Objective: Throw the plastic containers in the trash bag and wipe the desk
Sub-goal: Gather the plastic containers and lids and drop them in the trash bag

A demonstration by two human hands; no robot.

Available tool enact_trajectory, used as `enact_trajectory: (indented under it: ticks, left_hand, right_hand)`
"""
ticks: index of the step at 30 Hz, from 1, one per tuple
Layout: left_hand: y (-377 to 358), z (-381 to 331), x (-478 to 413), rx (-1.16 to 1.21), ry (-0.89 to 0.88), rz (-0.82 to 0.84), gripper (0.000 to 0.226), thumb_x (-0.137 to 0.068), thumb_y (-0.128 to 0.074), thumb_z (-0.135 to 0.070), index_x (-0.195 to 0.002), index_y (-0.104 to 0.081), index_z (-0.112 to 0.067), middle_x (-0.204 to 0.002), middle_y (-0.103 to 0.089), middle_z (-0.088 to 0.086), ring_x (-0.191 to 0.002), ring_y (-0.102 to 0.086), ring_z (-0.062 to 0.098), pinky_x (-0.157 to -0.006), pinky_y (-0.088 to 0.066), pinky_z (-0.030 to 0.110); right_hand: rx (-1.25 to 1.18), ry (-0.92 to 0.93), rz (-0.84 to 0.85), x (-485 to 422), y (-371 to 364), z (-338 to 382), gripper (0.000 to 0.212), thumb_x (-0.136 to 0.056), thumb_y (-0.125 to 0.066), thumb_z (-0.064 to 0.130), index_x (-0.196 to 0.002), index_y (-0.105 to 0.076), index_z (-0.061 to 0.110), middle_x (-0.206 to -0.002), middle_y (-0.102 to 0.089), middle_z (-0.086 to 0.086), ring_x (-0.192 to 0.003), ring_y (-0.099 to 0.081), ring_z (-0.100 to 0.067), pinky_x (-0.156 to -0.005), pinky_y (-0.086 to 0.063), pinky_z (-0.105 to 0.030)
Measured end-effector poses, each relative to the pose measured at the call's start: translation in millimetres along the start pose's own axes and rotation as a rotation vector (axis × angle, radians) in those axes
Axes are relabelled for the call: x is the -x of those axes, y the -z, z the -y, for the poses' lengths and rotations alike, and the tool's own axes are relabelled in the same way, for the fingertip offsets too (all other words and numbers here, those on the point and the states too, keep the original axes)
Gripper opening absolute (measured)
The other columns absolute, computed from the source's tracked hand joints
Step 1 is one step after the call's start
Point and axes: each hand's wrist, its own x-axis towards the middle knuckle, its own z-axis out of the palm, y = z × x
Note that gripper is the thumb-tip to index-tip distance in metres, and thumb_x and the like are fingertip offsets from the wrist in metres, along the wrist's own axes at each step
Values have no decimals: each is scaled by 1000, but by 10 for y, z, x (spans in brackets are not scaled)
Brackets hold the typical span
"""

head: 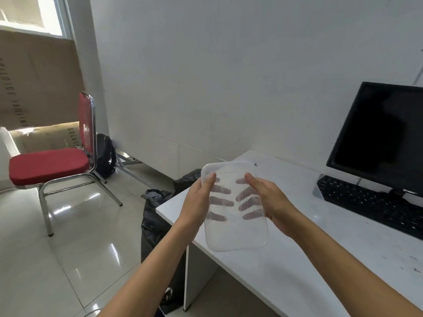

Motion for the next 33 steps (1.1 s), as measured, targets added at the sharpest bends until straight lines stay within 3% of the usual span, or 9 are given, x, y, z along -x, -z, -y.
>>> enact_trajectory:
  ticks: [4, 7, 11, 16, 18, 21, 24, 29, 33]
  left_hand:
    - [236, -47, -362, 132, -17, -121, 49, -102, -42, -49, -127, -60, -11, -113, -72, 16, -89, -76, 32, -60, -61, 44]
    - [516, -106, -673, 89, 23, -136, 48, -102, -40, -51, -123, -61, -13, -113, -73, 13, -96, -74, 32, -63, -62, 43]
    - [1107, -11, -1135, 28, 79, -320, 39, -103, -44, -41, -125, -52, -9, -114, -65, 10, -103, -68, 27, -76, -62, 46]
    - [1791, 613, -1600, -113, 317, -546, 24, -98, -57, -33, -103, -55, -10, -95, -59, 5, -89, -59, 19, -87, -56, 42]
    - [1997, 959, -1808, -148, 461, -660, 44, -88, -63, -47, -104, -60, -6, -99, -61, 11, -95, -60, 26, -95, -52, 45]
    - [2194, 1407, -2083, -250, 645, -749, 92, -74, -63, -68, -138, -49, -2, -139, -53, 19, -126, -49, 40, -105, -44, 51]
    - [2258, 1657, -2301, -115, 662, -735, 106, -66, -65, -75, -141, -47, -3, -142, -53, 18, -126, -51, 39, -103, -47, 49]
    - [2199, 1812, -2409, 31, 527, -640, 55, -88, -68, -48, -121, -67, -4, -101, -74, 9, -97, -70, 30, -93, -57, 44]
    - [2089, 1769, -2277, 197, 344, -607, 28, -98, -60, -31, -116, -70, -13, -98, -79, 7, -95, -75, 25, -92, -58, 42]
  right_hand:
    - [96, -16, 154, -206, -21, 38, 36, -95, -58, 46, -120, -66, 21, -98, -76, -3, -85, -75, -24, -68, -62, -37]
    - [83, -23, 85, -537, -84, 118, 32, -96, -59, 39, -115, -70, 16, -97, -77, -7, -78, -74, -21, -60, -60, -34]
    - [64, -48, -79, -1151, -174, 230, 30, -96, -61, 38, -110, -68, 12, -99, -72, -18, -76, -69, -23, -54, -57, -32]
    - [160, -84, -94, -2039, -514, 268, 35, -94, -60, 30, -125, -54, 14, -112, -64, -11, -77, -71, -29, -54, -60, -36]
    - [258, -92, -88, -2404, -757, 239, 35, -93, -58, 29, -124, -51, 16, -112, -59, -6, -81, -69, -26, -54, -61, -36]
    - [434, -111, -26, -2780, -1070, 111, 33, -95, -57, 32, -125, -48, 20, -112, -55, -4, -75, -68, -23, -52, -60, -33]
    - [631, -90, 82, -3150, -1293, -140, 27, -95, -57, 32, -119, -51, 20, -107, -59, -4, -66, -70, -20, -44, -54, -24]
    - [866, -213, 209, -3606, -1511, -465, 23, -95, -52, 25, -113, -59, 13, -104, -61, -9, -73, -71, -26, -49, -60, -30]
    - [1012, -433, 359, -3772, -1723, -637, 17, -95, -52, 17, -99, -60, 3, -98, -63, -18, -70, -73, -33, -61, -64, -39]
